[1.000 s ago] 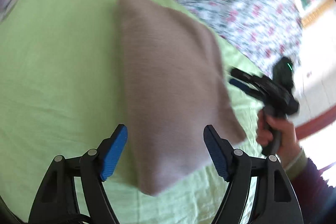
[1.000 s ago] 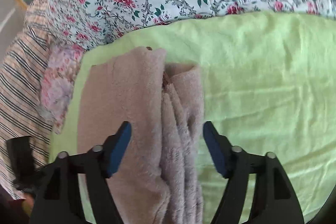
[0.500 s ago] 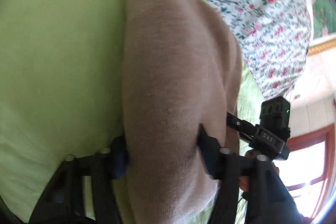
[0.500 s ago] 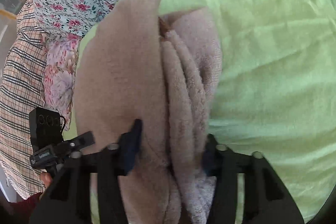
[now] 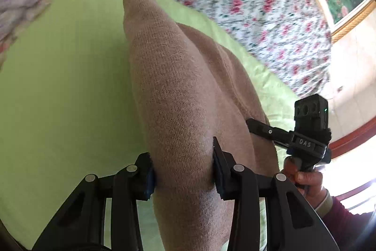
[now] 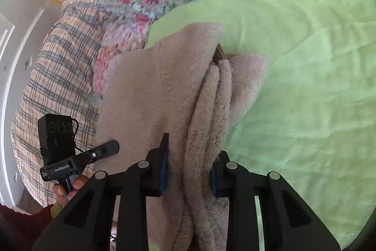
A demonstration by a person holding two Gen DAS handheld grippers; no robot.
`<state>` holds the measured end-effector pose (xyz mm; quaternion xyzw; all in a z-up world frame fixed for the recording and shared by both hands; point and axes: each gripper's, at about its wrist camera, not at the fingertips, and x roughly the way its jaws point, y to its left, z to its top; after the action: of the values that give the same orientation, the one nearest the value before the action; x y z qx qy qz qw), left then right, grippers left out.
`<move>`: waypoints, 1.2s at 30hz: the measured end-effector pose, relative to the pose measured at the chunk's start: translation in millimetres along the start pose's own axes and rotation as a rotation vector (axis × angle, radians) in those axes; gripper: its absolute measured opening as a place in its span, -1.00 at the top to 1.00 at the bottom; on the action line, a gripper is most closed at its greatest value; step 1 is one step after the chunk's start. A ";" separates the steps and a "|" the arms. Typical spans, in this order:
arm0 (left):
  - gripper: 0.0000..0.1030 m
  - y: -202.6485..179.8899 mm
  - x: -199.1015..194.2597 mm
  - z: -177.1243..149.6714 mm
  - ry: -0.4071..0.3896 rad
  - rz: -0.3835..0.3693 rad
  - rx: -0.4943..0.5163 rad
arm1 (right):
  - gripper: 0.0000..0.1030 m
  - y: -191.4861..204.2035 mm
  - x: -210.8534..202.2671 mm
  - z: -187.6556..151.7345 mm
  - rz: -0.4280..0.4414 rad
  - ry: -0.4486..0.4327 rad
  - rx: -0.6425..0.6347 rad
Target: Fold small clothes
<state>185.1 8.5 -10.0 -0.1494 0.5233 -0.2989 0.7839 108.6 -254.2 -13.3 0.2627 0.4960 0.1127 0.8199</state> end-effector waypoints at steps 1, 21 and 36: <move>0.22 10.8 1.1 -7.3 0.018 0.016 -0.019 | 0.43 -0.1 8.6 -3.9 -0.016 0.018 -0.003; -0.26 86.1 -13.4 -14.8 -0.046 0.113 -0.189 | 0.85 30.2 36.3 45.2 -0.256 -0.048 -0.106; -0.25 33.8 15.6 -20.8 0.015 0.228 -0.048 | 0.78 -14.6 21.2 36.7 -0.328 -0.049 -0.038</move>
<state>181.0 26.6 -48.4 -0.1052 0.5496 -0.1963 0.8052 149.7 -268.6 -23.6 0.1656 0.5101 -0.0196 0.8438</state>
